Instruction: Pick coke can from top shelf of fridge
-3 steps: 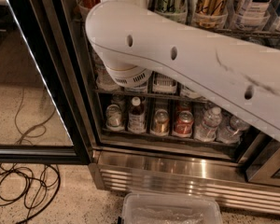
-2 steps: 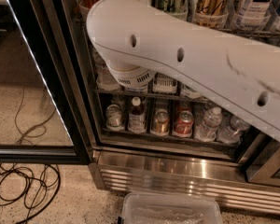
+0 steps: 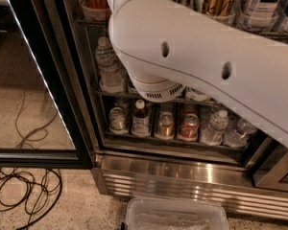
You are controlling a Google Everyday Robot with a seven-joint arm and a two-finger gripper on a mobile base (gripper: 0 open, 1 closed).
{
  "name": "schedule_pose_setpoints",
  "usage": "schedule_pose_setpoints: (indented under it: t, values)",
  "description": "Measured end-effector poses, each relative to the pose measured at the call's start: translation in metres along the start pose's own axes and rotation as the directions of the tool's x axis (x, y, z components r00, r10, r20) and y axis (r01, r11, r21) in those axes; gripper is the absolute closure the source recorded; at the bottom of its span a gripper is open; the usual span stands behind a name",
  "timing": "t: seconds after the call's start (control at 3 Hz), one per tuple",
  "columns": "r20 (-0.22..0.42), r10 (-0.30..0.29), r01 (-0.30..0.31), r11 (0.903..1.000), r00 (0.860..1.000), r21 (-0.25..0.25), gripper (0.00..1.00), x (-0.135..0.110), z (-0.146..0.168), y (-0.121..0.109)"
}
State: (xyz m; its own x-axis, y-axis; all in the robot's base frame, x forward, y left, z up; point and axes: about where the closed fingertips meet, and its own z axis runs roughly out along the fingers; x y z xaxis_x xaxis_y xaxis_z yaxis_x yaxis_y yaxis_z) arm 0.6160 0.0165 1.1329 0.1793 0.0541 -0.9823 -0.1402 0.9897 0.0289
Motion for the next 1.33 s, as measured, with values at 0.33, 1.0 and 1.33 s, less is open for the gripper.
schedule_pose_setpoints:
  t: [0.33, 1.0, 1.33]
  values:
    - [-0.049, 0.03, -0.035, 0.9937, 0.998, -0.107, 1.0, 0.021, -0.018, 0.003]
    - [-0.106, 0.037, -0.064, 0.9638, 0.994, -0.259, 1.0, 0.048, -0.036, 0.021]
    - [-0.105, 0.038, -0.064, 0.9639, 0.994, -0.259, 1.0, 0.047, -0.036, 0.021]
